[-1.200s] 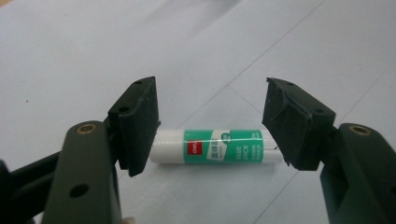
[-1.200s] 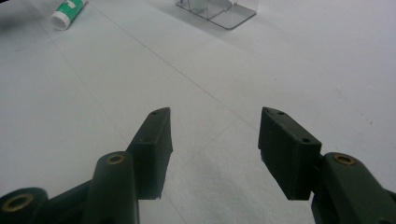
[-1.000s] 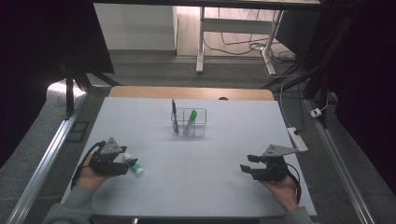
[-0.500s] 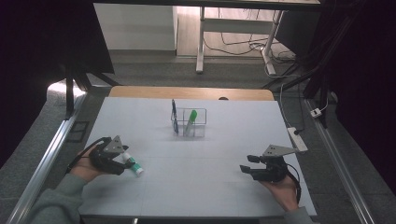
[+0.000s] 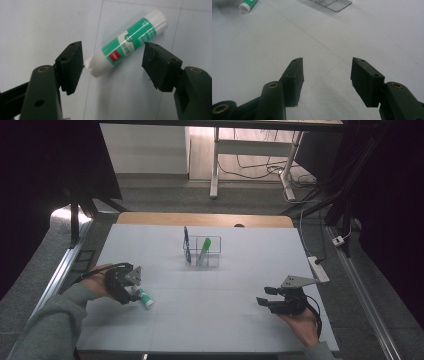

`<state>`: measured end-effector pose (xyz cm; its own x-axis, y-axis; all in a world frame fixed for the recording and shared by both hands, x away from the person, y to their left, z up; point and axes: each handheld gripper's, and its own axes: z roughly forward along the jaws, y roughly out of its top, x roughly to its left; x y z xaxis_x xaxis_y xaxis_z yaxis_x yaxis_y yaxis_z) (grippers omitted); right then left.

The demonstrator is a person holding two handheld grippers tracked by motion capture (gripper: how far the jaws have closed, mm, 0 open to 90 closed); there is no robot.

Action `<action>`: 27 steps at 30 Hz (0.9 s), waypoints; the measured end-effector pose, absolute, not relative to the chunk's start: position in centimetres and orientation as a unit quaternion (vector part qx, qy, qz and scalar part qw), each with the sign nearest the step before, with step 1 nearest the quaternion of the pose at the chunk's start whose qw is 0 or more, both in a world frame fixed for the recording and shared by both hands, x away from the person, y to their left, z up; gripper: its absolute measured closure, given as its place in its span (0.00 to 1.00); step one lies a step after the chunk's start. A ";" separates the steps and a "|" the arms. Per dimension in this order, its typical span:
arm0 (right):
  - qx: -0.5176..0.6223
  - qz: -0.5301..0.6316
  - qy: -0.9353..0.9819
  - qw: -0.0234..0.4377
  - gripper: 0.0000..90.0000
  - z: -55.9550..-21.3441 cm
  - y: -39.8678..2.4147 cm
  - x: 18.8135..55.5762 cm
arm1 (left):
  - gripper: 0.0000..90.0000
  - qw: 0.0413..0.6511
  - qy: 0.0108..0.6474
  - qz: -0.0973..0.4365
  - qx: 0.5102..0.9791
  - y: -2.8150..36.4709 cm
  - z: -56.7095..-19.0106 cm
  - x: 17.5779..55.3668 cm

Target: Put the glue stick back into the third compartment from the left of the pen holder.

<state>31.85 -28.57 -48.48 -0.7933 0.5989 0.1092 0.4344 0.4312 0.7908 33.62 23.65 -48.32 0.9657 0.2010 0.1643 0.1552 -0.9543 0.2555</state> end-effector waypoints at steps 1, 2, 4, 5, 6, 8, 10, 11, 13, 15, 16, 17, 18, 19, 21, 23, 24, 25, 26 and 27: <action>0.307 0.436 0.841 0.094 0.49 -48.5 -28.6 31.9 | 0.37 0.120 0.085 0.094 0.985 23.6 -48.4 33.7; 0.307 0.436 0.841 0.094 0.49 -48.5 -28.6 31.9 | 0.37 0.117 0.078 0.091 0.986 23.6 -48.4 33.9; 0.307 0.434 0.842 0.094 0.49 -48.5 -28.5 31.9 | 0.37 0.110 0.064 0.090 0.988 23.5 -48.6 34.1; 0.307 0.432 0.842 0.096 0.49 -48.5 -28.5 31.9 | 0.37 0.106 0.056 0.088 0.989 23.4 -48.6 34.2; 0.307 0.432 0.842 0.095 0.49 -48.5 -28.5 31.9 | 0.37 0.100 0.049 0.086 0.990 23.4 -48.7 34.2; 0.308 0.431 0.843 0.094 0.49 -48.5 -28.5 31.9 | 0.38 0.089 0.037 0.082 0.992 23.3 -48.9 34.4; 0.307 0.432 0.843 0.093 0.49 -48.6 -28.5 31.9 | 0.38 0.087 0.033 0.081 0.992 23.3 -49.0 34.5; 0.307 0.432 0.843 0.093 0.49 -48.6 -28.5 31.9 | 0.39 0.089 0.030 0.080 0.992 23.3 -49.0 34.6; 0.307 0.432 0.843 0.092 0.49 -48.6 -28.5 31.9 | 0.40 0.085 0.022 0.078 0.993 23.2 -49.1 34.7; 0.307 0.433 0.843 0.092 0.49 -48.6 -28.5 31.9 | 0.42 0.079 0.015 0.075 0.994 23.1 -49.4 34.8; 0.307 0.433 0.843 0.091 0.49 -48.6 -28.5 31.9 | 0.43 0.075 0.010 0.075 0.994 23.1 -49.6 34.8; 0.307 0.431 0.843 0.092 0.49 -48.6 -28.5 31.9 | 0.43 0.074 0.006 0.074 0.994 23.0 -49.7 34.9; 0.307 0.431 0.844 0.092 0.49 -48.7 -28.5 31.9 | 0.44 0.071 0.001 0.072 0.995 23.0 -49.8 35.0; 0.308 0.430 0.844 0.092 0.49 -48.7 -28.4 31.9 | 0.44 0.069 -0.003 0.071 0.995 22.9 -49.9 35.0; 0.307 0.432 0.843 0.090 0.49 -48.7 -28.5 32.0 | 0.48 0.062 -0.011 0.073 0.995 22.8 -50.2 35.1; 0.308 0.431 0.843 0.090 0.49 -48.7 -28.5 32.0 | 0.53 0.056 -0.019 0.077 0.995 22.7 -50.4 35.1; 0.307 0.431 0.844 0.090 0.49 -48.7 -28.5 32.0 | 0.55 0.054 -0.022 0.081 0.995 22.6 -50.5 35.2; 0.308 0.431 0.844 0.090 0.49 -48.7 -28.5 32.0 | 0.59 0.050 -0.026 0.084 0.995 22.6 -50.6 35.2; 0.308 0.430 0.844 0.091 0.49 -48.7 -28.5 32.0 | 0.62 0.050 -0.029 0.085 0.995 22.6 -50.6 35.3; 0.308 0.430 0.844 0.090 0.49 -48.7 -28.5 32.0 | 0.65 0.050 -0.031 0.085 0.995 22.6 -50.6 35.3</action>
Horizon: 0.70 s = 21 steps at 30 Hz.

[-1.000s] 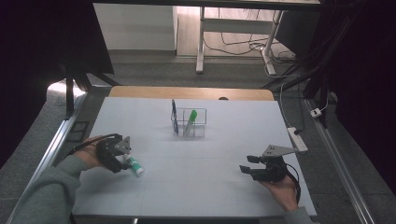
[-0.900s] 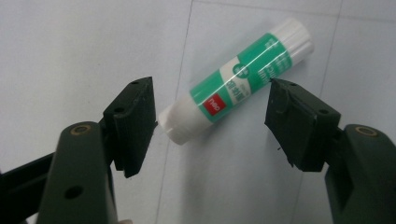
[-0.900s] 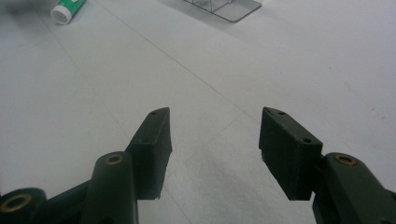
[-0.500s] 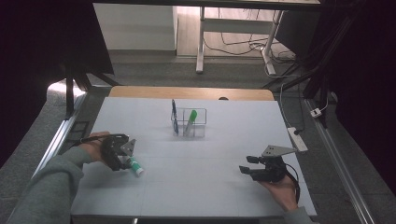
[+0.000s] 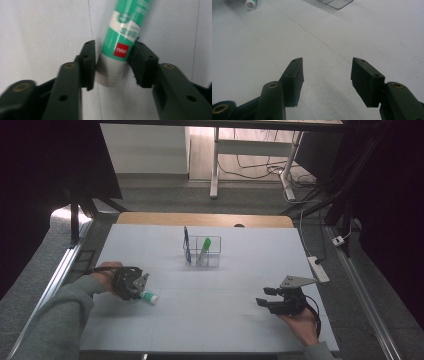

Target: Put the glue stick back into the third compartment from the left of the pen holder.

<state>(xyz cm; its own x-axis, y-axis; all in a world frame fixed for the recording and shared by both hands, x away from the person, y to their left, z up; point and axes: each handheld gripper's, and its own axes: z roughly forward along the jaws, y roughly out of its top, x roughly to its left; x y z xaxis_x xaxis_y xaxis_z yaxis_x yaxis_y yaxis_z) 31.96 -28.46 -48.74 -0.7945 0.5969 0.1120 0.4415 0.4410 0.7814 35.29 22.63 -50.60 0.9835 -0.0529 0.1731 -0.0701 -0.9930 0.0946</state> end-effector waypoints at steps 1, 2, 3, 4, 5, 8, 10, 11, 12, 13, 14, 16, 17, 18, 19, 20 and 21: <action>0.308 0.429 0.844 0.091 0.49 -48.7 -28.5 32.0 | 0.67 0.050 -0.034 0.085 0.995 22.6 -50.6 35.3; 0.308 0.429 0.844 0.091 0.49 -48.7 -28.4 32.0 | 0.69 0.049 -0.036 0.087 0.994 22.7 -50.6 35.3; 0.308 0.429 0.845 0.092 0.49 -48.7 -28.4 32.0 | 0.70 0.048 -0.036 0.088 0.994 22.7 -50.6 35.3; 0.308 0.429 0.845 0.092 0.49 -48.7 -28.4 32.0 | 0.71 0.048 -0.036 0.090 0.994 22.7 -50.6 35.3; 0.308 0.429 0.845 0.092 0.49 -48.7 -28.4 32.0 | 0.71 0.047 -0.036 0.094 0.994 22.6 -50.6 35.2; 0.307 0.430 0.844 0.090 0.49 -48.7 -28.4 31.9 | 0.71 0.042 -0.026 0.114 0.992 22.6 -50.6 35.0; 0.306 0.431 0.844 0.090 0.49 -48.7 -28.4 31.9 | 0.72 0.053 -0.012 0.115 0.992 22.8 -50.4 35.0; 0.306 0.430 0.844 0.092 0.49 -48.7 -28.4 31.9 | 0.72 0.058 -0.007 0.114 0.992 22.8 -50.3 35.0; 0.306 0.431 0.844 0.092 0.49 -48.7 -28.4 31.9 | 0.72 0.061 0.000 0.112 0.992 22.7 -50.3 34.9; 0.306 0.431 0.844 0.091 0.49 -48.7 -28.4 31.9 | 0.72 0.067 0.007 0.110 0.992 22.7 -50.2 34.8; 0.307 0.431 0.844 0.091 0.49 -48.7 -28.4 31.9 | 0.72 0.074 0.011 0.110 0.991 22.6 -50.1 34.7; 0.307 0.431 0.844 0.091 0.49 -48.7 -28.4 31.9 | 0.72 0.088 0.021 0.106 0.990 22.5 -49.9 34.4; 0.307 0.431 0.844 0.091 0.49 -48.7 -28.4 31.9 | 0.72 0.094 0.026 0.105 0.990 22.4 -49.8 34.3; 0.307 0.431 0.844 0.091 0.49 -48.7 -28.4 31.9 | 0.72 0.101 0.031 0.105 0.989 22.3 -49.8 34.2; 0.306 0.431 0.844 0.092 0.49 -48.7 -28.4 31.9 | 0.72 0.105 0.037 0.106 0.988 22.2 -49.7 34.1; 0.306 0.432 0.844 0.091 0.49 -48.7 -28.4 31.9 | 0.72 0.107 0.042 0.107 0.988 22.1 -49.6 34.0; 0.306 0.433 0.843 0.090 0.49 -48.7 -28.3 31.9 | 0.72 0.108 0.046 0.107 0.987 22.0 -49.5 33.8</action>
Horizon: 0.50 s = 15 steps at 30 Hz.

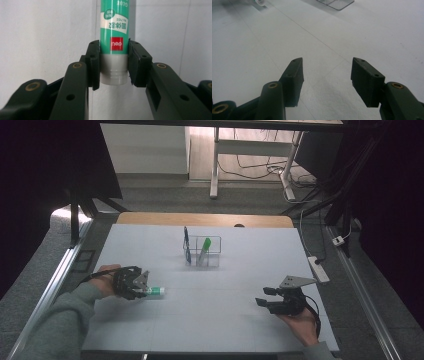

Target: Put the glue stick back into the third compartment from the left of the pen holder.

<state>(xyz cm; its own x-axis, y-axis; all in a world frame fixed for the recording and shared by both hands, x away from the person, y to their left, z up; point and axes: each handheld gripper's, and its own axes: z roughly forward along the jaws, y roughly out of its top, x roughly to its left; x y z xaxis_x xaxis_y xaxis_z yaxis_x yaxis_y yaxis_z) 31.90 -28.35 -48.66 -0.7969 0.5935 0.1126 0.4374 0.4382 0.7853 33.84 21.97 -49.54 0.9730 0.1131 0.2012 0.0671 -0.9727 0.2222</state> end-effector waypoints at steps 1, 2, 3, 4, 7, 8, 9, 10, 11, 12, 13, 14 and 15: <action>0.305 0.433 0.843 0.090 0.49 -48.7 -28.3 31.9 | 0.72 0.111 0.049 0.107 0.987 21.9 -49.5 33.7; 0.306 0.433 0.843 0.090 0.49 -48.7 -28.3 31.9 | 0.72 0.117 0.056 0.108 0.986 21.8 -49.4 33.7; 0.306 0.433 0.843 0.090 0.49 -48.7 -28.3 31.9 | 0.72 0.121 0.064 0.108 0.985 21.7 -49.3 33.6; 0.306 0.433 0.843 0.090 0.49 -48.7 -28.3 31.9 | 0.72 0.124 0.068 0.109 0.984 21.7 -49.2 33.5; 0.306 0.432 0.843 0.090 0.49 -48.6 -28.3 31.8 | 0.72 0.136 0.090 0.113 0.980 21.7 -49.1 33.4; 0.306 0.432 0.844 0.091 0.49 -48.6 -28.3 31.8 | 0.72 0.137 0.097 0.114 0.979 21.7 -49.1 33.3; 0.306 0.432 0.844 0.091 0.49 -48.6 -28.3 31.8 | 0.72 0.139 0.102 0.114 0.978 21.7 -49.1 33.3; 0.306 0.432 0.844 0.091 0.49 -48.6 -28.3 31.8 | 0.72 0.138 0.107 0.117 0.978 21.6 -49.0 33.2; 0.306 0.432 0.843 0.091 0.49 -48.6 -28.2 31.8 | 0.72 0.140 0.114 0.120 0.976 21.6 -49.0 33.1; 0.306 0.432 0.843 0.091 0.49 -48.6 -28.2 31.8 | 0.72 0.142 0.120 0.121 0.975 21.6 -48.9 33.1; 0.306 0.432 0.843 0.091 0.49 -48.6 -28.2 31.8 | 0.72 0.151 0.131 0.121 0.972 21.5 -48.8 33.0; 0.306 0.432 0.843 0.091 0.49 -48.6 -28.2 31.8 | 0.72 0.154 0.136 0.123 0.971 21.5 -48.7 32.9; 0.306 0.433 0.843 0.091 0.49 -48.6 -28.2 31.8 | 0.72 0.155 0.141 0.123 0.970 21.4 -48.6 32.8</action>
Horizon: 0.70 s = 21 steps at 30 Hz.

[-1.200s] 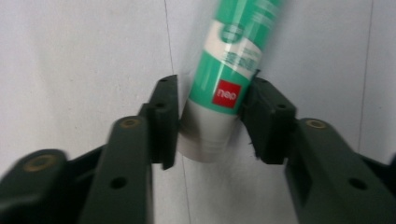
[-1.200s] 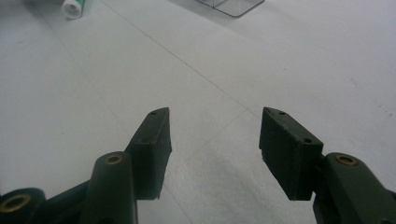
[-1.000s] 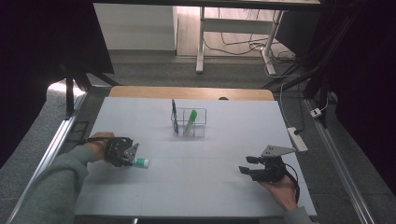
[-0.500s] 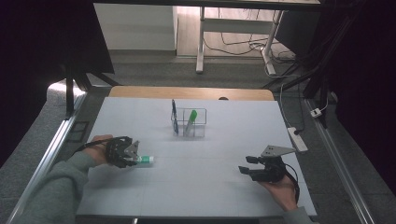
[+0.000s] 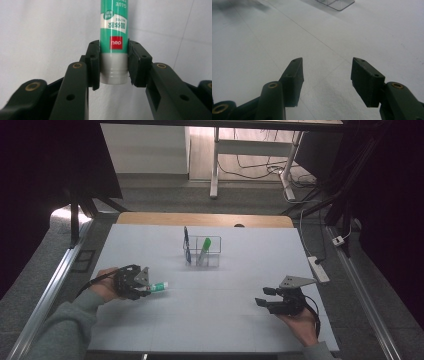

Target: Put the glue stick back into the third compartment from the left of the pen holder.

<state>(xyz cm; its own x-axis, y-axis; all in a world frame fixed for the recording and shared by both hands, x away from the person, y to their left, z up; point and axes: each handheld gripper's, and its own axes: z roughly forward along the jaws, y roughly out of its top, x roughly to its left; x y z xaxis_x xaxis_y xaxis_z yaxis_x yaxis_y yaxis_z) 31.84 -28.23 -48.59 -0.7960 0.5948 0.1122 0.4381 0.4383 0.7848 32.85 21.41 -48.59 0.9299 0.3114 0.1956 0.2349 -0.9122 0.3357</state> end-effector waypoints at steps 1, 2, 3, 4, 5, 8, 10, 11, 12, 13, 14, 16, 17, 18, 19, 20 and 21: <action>0.306 0.432 0.843 0.091 0.49 -48.6 -28.2 31.8 | 0.72 0.160 0.147 0.125 0.968 21.3 -48.5 32.7; 0.306 0.433 0.843 0.091 0.49 -48.6 -28.2 31.8 | 0.72 0.162 0.152 0.127 0.967 21.3 -48.4 32.7; 0.306 0.434 0.843 0.090 0.49 -48.6 -28.2 31.8 | 0.72 0.166 0.158 0.128 0.965 21.2 -48.4 32.6; 0.306 0.434 0.843 0.090 0.49 -48.6 -28.2 31.8 | 0.72 0.168 0.160 0.131 0.964 21.1 -48.3 32.5; 0.306 0.434 0.843 0.090 0.49 -48.6 -28.2 31.8 | 0.72 0.171 0.163 0.135 0.962 20.9 -48.3 32.3; 0.306 0.436 0.841 0.089 0.49 -48.6 -28.1 31.8 | 0.72 0.180 0.174 0.144 0.958 20.5 -48.0 32.0; 0.306 0.436 0.841 0.090 0.49 -48.5 -28.1 31.8 | 0.72 0.188 0.180 0.148 0.954 20.3 -47.8 31.8; 0.306 0.436 0.842 0.091 0.49 -48.5 -28.1 31.8 | 0.72 0.191 0.185 0.149 0.952 20.1 -47.7 31.6; 0.305 0.437 0.841 0.091 0.49 -48.5 -28.1 31.8 | 0.72 0.195 0.187 0.149 0.951 19.9 -47.6 31.5; 0.305 0.439 0.840 0.091 0.49 -48.5 -28.1 31.8 | 0.72 0.197 0.190 0.150 0.950 19.8 -47.5 31.4; 0.304 0.440 0.840 0.091 0.48 -48.5 -28.1 31.8 | 0.72 0.200 0.193 0.151 0.948 19.6 -47.5 31.3; 0.304 0.441 0.839 0.092 0.48 -48.4 -28.0 31.7 | 0.72 0.211 0.199 0.152 0.945 19.2 -47.3 31.0; 0.303 0.442 0.839 0.091 0.48 -48.4 -27.9 31.7 | 0.72 0.216 0.200 0.151 0.944 19.0 -47.3 30.9; 0.302 0.444 0.839 0.091 0.48 -48.3 -27.9 31.7 | 0.71 0.222 0.201 0.153 0.942 18.8 -47.2 30.7; 0.301 0.445 0.839 0.091 0.48 -48.3 -27.8 31.7 | 0.72 0.228 0.201 0.152 0.940 18.6 -47.2 30.6; 0.301 0.446 0.838 0.092 0.48 -48.3 -27.7 31.6 | 0.71 0.236 0.205 0.152 0.938 18.4 -47.2 30.5; 0.300 0.447 0.838 0.091 0.48 -48.3 -27.7 31.6 | 0.71 0.242 0.207 0.151 0.936 18.2 -47.2 30.4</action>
